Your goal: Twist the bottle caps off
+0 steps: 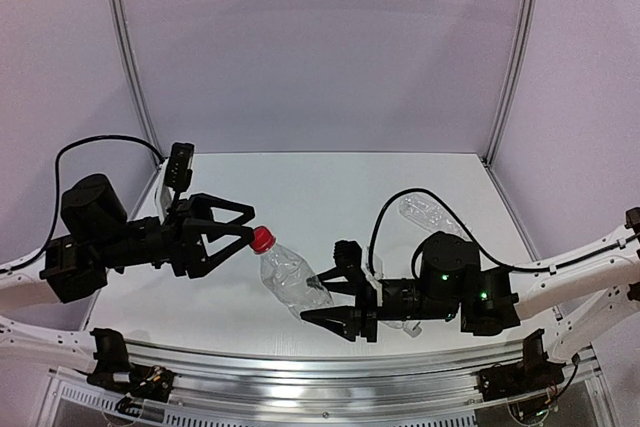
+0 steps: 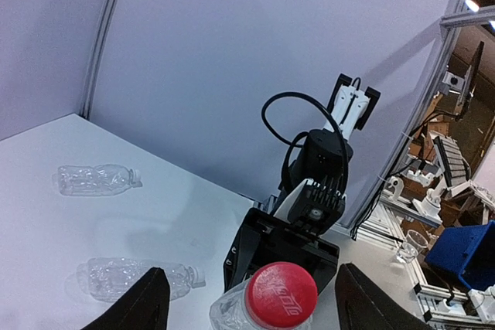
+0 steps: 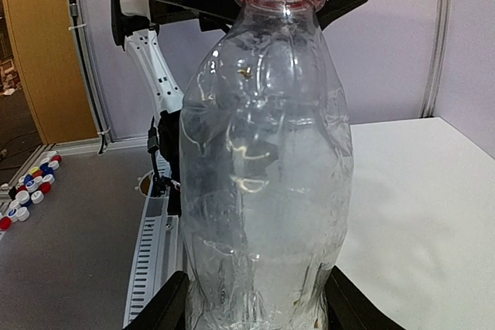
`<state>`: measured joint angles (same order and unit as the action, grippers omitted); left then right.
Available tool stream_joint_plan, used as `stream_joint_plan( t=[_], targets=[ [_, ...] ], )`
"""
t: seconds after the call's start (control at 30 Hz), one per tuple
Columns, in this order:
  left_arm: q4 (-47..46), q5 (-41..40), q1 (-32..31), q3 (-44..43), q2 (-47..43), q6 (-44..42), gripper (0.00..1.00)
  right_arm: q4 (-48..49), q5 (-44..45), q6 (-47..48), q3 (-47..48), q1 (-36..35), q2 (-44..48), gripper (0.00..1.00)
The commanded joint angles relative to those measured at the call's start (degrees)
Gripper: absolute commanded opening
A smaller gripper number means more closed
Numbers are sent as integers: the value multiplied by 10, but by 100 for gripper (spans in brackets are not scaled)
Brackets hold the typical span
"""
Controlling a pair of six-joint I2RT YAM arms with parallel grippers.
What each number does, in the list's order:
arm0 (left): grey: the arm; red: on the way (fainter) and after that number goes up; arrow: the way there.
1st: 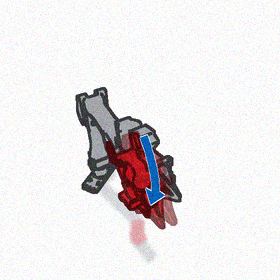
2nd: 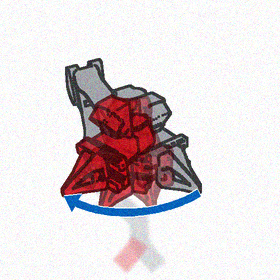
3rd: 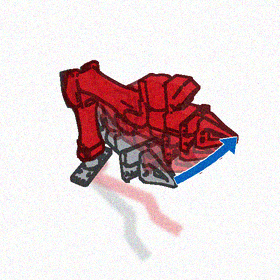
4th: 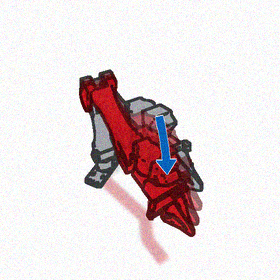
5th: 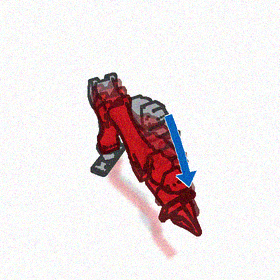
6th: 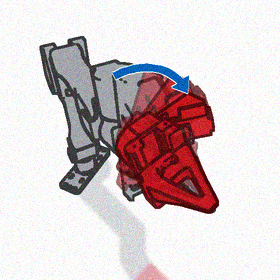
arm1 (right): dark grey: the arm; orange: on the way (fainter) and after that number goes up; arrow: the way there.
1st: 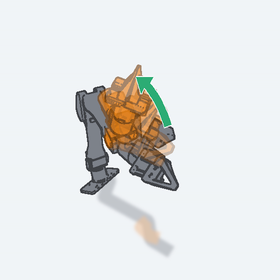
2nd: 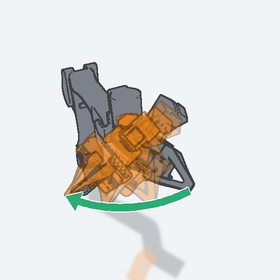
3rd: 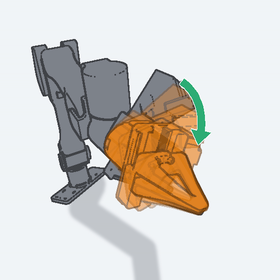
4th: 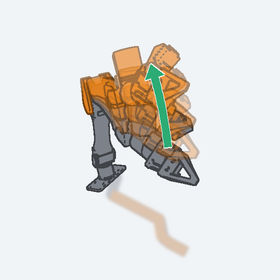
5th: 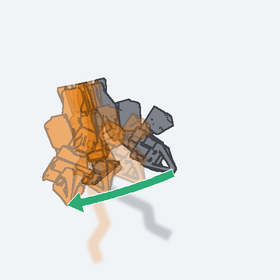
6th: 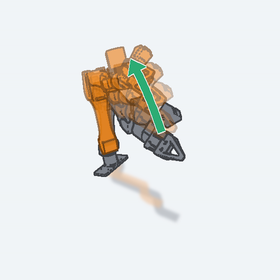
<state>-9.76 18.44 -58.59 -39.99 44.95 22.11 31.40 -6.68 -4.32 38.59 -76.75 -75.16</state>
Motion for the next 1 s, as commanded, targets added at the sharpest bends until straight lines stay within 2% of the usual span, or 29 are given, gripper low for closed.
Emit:
stream_joint_plan(
  t=[0.0,0.1,0.27,0.47,0.63,0.73,0.8,0.87,0.9,0.97],
  targets=[
    [-26,39,-2,-3,14,9,71,-2,-20,2,7,-1,-8,0],
    [-30,49,-5,-8,27,9,67,-4,-18,2,10,-1,-12,0],
    [-26,56,-9,-20,51,10,45,-7,-18,2,12,-1,-12,0],
    [-20,54,-11,-29,65,12,25,-5,-15,1,11,-2,-10,0],
    [-10,23,-14,-34,69,30,16,-3,14,0,10,-1,-13,0],
    [30,-60,-30,-51,76,54,15,-2,59,-2,9,-1,-14,0],
    [84,-181,-53,-70,86,80,15,-10,136,-10,11,-1,-17,0],
    [129,-286,-75,-84,104,108,16,-44,254,-19,26,-8,-31,0],
    [136,-311,-82,-88,110,119,15,-56,303,-18,36,-14,-40,0],
    [144,-326,-85,-100,128,134,15,-67,336,-20,52,-18,-57,0]
  ],
)
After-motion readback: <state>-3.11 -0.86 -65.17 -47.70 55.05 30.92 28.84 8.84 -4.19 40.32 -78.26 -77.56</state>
